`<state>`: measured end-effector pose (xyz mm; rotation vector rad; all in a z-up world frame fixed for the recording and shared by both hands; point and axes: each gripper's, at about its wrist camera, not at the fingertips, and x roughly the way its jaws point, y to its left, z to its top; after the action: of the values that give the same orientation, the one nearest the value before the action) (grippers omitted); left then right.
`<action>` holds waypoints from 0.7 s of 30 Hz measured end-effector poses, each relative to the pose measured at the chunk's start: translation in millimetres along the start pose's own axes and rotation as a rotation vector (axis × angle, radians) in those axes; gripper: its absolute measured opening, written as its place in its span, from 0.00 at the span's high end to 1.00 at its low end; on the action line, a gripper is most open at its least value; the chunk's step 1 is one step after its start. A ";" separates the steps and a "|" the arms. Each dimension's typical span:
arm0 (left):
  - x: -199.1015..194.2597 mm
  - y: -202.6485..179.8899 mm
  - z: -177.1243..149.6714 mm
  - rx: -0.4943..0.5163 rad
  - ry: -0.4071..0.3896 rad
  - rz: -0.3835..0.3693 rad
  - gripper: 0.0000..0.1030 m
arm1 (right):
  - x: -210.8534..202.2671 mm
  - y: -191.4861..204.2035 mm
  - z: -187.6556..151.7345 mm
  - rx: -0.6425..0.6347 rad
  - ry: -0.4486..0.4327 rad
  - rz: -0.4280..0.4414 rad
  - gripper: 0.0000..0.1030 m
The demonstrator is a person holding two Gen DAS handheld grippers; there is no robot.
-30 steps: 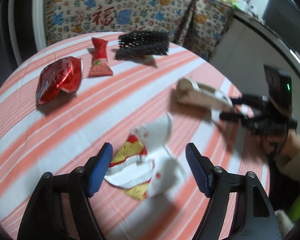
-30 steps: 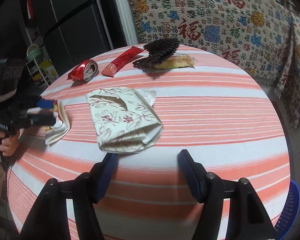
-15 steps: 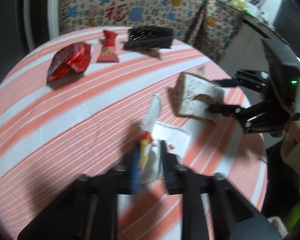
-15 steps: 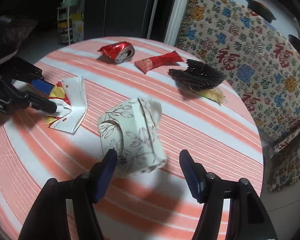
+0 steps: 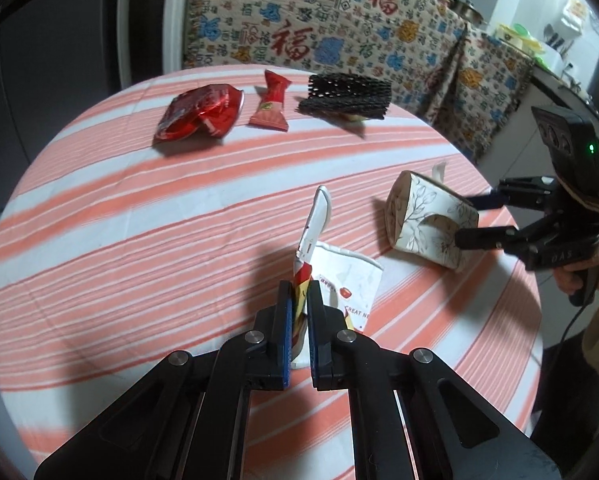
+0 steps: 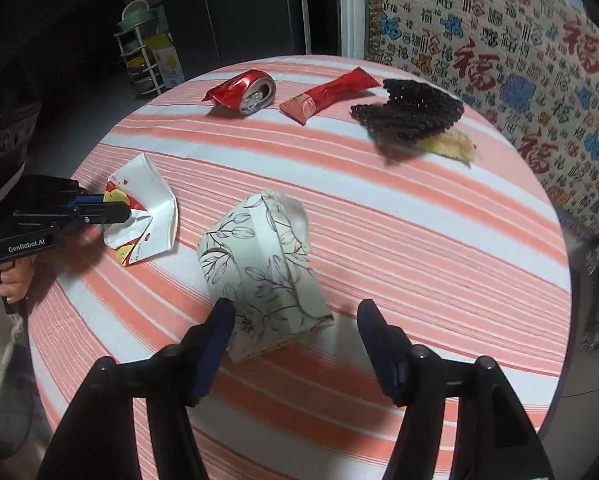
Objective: Collect trash
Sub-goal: 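Carry the cup and bag over the blue wastebasket and open both grippers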
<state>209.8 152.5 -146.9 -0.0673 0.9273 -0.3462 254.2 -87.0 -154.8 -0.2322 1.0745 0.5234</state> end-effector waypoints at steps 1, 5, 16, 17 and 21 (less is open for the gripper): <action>-1.3 0.6 -1.1 -0.010 -0.006 0.006 0.95 | 1.3 -1.6 0.0 0.008 0.011 0.024 0.56; -8.6 0.2 -2.0 -0.072 -0.034 -0.001 0.96 | -6.6 2.6 -7.2 0.019 0.003 0.025 0.59; -4.1 -52.8 3.0 -0.009 -0.031 0.030 0.95 | -48.9 -8.3 -44.2 0.164 -0.101 -0.060 0.56; -2.7 -55.0 1.9 -0.008 -0.030 0.028 0.96 | -47.5 -8.7 -48.2 0.167 -0.094 -0.053 0.53; 0.6 -63.6 -0.7 0.015 -0.027 0.038 0.96 | -45.2 -11.9 -59.6 0.171 -0.077 -0.042 0.49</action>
<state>192.8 92.4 -134.8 -0.0404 0.8981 -0.3157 197.4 -135.8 -143.6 -0.0832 1.0312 0.3971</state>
